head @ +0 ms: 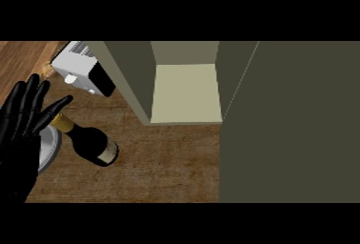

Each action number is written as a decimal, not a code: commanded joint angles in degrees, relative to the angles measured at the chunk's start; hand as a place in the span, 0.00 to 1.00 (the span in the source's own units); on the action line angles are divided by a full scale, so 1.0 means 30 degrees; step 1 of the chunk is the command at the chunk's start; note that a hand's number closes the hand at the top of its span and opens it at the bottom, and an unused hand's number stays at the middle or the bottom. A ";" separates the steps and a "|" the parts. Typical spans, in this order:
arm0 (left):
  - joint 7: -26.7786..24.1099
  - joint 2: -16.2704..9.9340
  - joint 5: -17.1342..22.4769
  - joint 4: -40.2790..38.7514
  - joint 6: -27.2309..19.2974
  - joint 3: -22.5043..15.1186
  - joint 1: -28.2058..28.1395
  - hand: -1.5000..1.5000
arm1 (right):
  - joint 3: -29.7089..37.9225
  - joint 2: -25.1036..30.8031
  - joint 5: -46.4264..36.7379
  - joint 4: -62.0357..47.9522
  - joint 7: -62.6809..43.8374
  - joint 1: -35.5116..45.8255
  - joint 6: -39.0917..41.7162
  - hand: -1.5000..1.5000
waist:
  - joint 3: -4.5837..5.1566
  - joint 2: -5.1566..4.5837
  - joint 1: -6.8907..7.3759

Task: Pick up the wine, place it into the cabinet and close the cabinet

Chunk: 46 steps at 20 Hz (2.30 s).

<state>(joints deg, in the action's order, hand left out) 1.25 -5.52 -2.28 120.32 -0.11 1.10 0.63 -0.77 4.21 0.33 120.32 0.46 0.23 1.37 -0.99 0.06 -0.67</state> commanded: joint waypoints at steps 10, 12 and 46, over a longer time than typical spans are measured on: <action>0.4047 0.1797 0.2726 -0.0523 -0.2800 -0.0315 0.1926 0.00 | -0.2769 0.0530 0.2066 0.4026 -0.2719 -0.3633 0.2600 0.00 | 0.0337 0.0044 0.0099; 0.5355 0.1814 0.1653 -0.0118 -0.4908 -0.2242 0.3192 0.00 | -0.3361 0.0417 0.1748 0.5144 -0.4205 -0.3350 0.2124 0.00 | 0.0332 0.0033 0.0071; 1.3419 0.1840 -0.5524 0.0164 -1.2870 -0.5633 0.8071 0.00 | -0.2432 0.0121 0.2157 0.8160 -1.0510 0.0185 0.0410 0.00 | 0.0327 -0.0006 0.0143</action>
<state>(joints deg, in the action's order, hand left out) 41.89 -0.04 -19.44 122.90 -37.79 -17.90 25.31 -7.47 5.04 6.33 141.17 -30.52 2.26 2.50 -0.01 0.13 -0.10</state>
